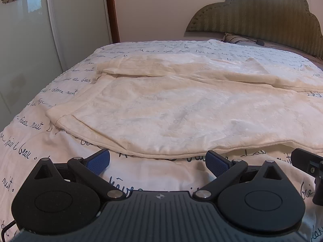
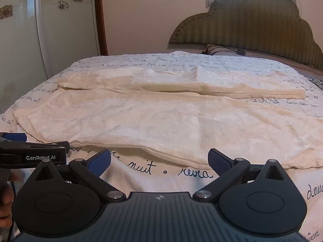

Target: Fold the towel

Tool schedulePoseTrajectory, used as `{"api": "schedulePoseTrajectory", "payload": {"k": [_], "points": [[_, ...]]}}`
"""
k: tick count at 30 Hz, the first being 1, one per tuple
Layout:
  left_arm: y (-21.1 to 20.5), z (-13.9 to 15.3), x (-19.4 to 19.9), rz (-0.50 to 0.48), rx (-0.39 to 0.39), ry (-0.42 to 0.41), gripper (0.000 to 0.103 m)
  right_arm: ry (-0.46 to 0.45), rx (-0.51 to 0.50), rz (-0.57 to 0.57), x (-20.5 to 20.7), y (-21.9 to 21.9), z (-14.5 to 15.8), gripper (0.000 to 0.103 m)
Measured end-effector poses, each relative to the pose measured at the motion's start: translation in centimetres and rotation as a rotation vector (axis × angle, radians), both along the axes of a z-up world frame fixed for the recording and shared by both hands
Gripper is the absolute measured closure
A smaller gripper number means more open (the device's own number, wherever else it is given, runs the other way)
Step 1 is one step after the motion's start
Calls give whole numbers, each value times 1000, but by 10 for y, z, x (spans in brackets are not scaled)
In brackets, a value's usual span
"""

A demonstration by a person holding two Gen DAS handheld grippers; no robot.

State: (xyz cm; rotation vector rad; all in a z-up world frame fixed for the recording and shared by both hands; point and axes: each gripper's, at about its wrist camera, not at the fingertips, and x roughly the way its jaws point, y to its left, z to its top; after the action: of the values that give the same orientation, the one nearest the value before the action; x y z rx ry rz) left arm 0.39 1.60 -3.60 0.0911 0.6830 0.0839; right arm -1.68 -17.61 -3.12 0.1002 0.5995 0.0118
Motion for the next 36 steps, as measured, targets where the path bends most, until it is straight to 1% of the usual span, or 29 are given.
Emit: {"api": "schedulePoseTrajectory", "payload": {"k": [8, 11, 13, 15, 18, 20, 21, 24, 27, 28, 30, 31, 32, 33, 34, 36], "points": [[0, 0, 0, -1, 4, 0, 0, -9, -17, 17, -1, 2, 0, 0], [1, 1, 1, -9, 6, -8, 0, -30, -31, 35, -1, 4, 4, 0], [3, 5, 2, -17, 5, -25, 0, -75, -40, 61, 0, 5, 10, 0], [8, 11, 5, -16, 5, -41, 0, -165, -64, 99, 2, 6, 22, 0], [20, 21, 14, 9, 7, -71, 0, -289, -120, 171, 12, 10, 39, 0], [30, 27, 23, 36, 4, -86, 0, -308, -158, 217, 31, 14, 49, 0], [35, 29, 28, 49, -1, -90, 0, -303, -169, 233, 44, 17, 52, 0], [52, 33, 44, 84, -16, -91, 0, -271, -153, 274, 89, 21, 59, 0], [66, 34, 59, 106, -22, -86, 0, -205, -160, 274, 141, 22, 55, 0], [70, 33, 63, 113, -20, -85, 0, -174, -158, 296, 160, 22, 52, 1], [77, 31, 73, 124, -13, -78, 0, -119, -109, 341, 195, 20, 47, 2], [81, 29, 78, 126, -12, -73, 0, -102, -82, 357, 210, 19, 44, 12], [84, 28, 82, 129, -13, -68, 0, -86, -64, 370, 226, 17, 42, 19], [87, 26, 85, 131, -16, -63, 0, -68, -50, 374, 243, 17, 40, 31], [90, 24, 89, 132, -19, -57, 0, -49, -34, 378, 259, 16, 38, 36], [94, 19, 96, 131, -24, -44, 0, -17, -7, 376, 290, 14, 31, 40]]}}
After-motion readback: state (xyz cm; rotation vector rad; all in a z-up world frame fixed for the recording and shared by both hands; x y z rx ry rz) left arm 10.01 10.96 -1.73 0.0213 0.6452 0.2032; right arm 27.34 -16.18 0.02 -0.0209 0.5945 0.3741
